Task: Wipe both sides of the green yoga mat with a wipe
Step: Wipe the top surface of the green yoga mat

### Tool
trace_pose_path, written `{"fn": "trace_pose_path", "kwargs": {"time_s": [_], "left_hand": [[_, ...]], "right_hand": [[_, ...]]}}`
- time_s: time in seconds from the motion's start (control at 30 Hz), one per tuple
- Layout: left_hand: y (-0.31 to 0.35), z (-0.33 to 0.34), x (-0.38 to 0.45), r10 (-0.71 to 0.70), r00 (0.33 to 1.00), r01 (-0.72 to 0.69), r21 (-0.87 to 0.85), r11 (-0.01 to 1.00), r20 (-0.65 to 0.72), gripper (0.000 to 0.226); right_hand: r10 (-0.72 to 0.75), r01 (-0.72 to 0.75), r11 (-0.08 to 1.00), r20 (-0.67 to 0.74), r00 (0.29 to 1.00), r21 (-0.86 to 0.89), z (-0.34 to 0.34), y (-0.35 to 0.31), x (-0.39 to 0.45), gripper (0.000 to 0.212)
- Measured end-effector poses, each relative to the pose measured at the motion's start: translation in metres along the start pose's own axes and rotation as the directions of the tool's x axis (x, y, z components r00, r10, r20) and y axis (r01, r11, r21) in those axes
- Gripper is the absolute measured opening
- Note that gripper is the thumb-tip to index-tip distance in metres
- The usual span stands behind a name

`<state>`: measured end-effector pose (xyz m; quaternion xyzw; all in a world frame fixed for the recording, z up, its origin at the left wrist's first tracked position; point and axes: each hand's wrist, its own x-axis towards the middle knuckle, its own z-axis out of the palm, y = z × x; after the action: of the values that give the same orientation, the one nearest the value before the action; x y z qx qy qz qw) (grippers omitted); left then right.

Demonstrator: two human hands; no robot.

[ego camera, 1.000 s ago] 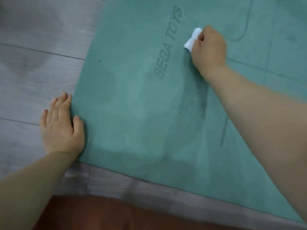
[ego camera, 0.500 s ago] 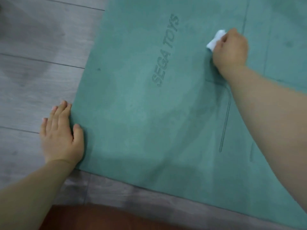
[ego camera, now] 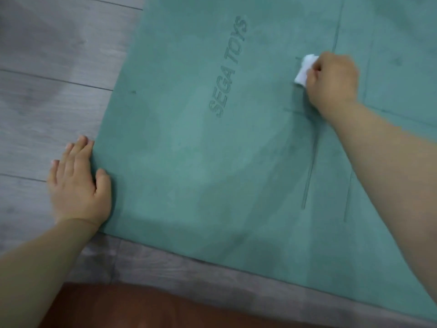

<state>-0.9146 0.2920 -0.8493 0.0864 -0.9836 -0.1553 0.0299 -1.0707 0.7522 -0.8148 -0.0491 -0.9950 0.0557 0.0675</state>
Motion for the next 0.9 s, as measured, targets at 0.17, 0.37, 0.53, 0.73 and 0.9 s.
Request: {"fn": "trace_pose_path", "kwargs": {"time_s": [0.17,0.37,0.53,0.73,0.9], "left_hand": [[0.003,-0.003,0.0,-0.004,1.0,0.004,-0.011,1.0,0.024,0.065],[0.001,-0.002,0.0,-0.001,1.0,0.002,-0.019,1.0,0.021,0.066],[0.0,-0.001,0.001,0.004,1.0,-0.004,-0.01,1.0,0.014,0.066],[0.002,0.002,-0.001,0.003,1.0,-0.004,0.025,1.0,0.028,0.064],[0.027,-0.008,0.002,0.084,0.996,-0.086,0.109,0.99,0.027,0.069]], "right_hand": [[-0.164,0.154,0.975,0.049,0.985,0.159,-0.002,-0.033,-0.115,0.015],[-0.738,0.647,0.675,0.311,0.599,0.355,-0.037,-0.036,-0.28,0.022],[-0.553,0.554,0.832,0.047,0.832,-0.004,0.002,-0.018,-0.088,0.02],[0.083,-0.084,0.983,0.013,0.996,0.163,-0.002,-0.035,-0.079,0.014],[-0.531,0.432,0.844,0.386,0.754,0.317,-0.05,-0.053,-0.291,0.007]]}}
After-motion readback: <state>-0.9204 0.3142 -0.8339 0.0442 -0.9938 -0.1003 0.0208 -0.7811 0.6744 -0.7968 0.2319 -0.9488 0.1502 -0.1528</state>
